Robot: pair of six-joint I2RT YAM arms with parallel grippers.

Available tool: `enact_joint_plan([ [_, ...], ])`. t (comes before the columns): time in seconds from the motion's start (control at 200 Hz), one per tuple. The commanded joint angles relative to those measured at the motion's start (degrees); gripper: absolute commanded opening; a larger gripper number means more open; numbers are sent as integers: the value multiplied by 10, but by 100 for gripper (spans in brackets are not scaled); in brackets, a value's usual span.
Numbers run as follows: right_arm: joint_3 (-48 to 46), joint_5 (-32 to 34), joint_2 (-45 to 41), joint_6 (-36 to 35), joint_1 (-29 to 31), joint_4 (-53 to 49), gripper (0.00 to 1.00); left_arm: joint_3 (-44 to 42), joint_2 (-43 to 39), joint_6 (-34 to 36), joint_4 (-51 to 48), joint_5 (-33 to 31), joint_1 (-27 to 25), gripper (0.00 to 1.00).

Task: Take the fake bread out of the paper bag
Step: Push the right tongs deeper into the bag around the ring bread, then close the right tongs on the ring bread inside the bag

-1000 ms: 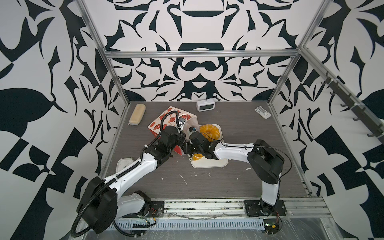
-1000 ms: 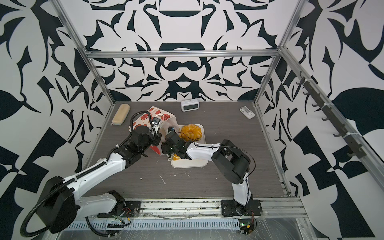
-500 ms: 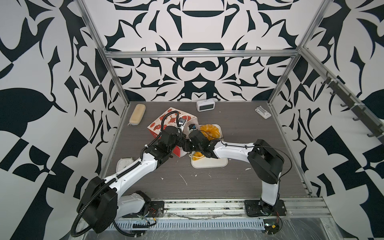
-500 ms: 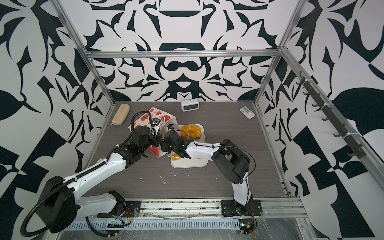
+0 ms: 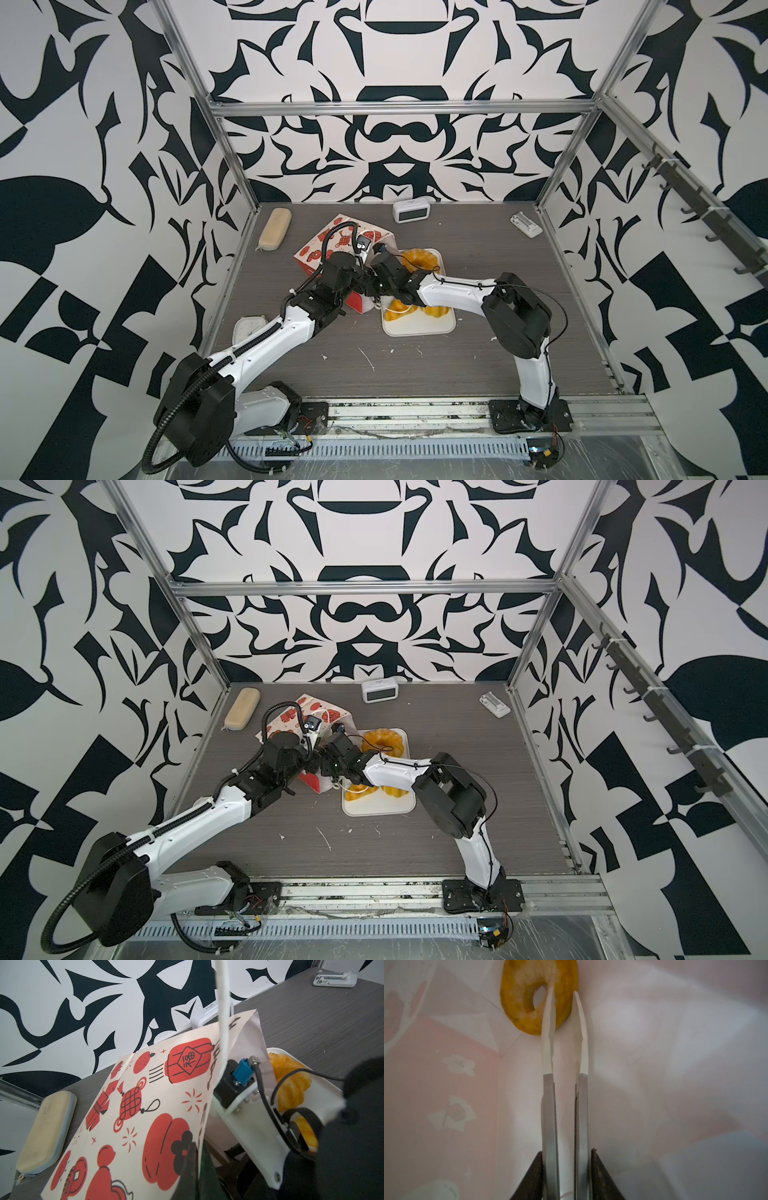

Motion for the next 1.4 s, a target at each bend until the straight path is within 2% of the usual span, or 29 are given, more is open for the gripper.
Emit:
enact_joint_plan([
  [0.0, 29, -6, -8, -1, -3, 10, 36, 5, -1, -10, 11, 7, -2, 0],
  [0.415, 43, -5, -8, -3, -1, 3, 47, 6, 4, -14, 14, 13, -2, 0],
  [0.605, 88, 16, 20, -3, -2, -31, 47, 5, 5, -15, 16, 14, -5, 0],
  [0.895, 147, 14, 52, -5, -1, -60, 35, 2, 2, -17, 18, 13, -6, 0],
  [1.255, 102, 11, 17, -11, -3, -51, 0, 0, 8, -13, 18, 7, -6, 0],
  [1.395, 66, 6, -10, -14, -2, -45, 0, 0, 14, -9, 18, 0, -6, 0],
])
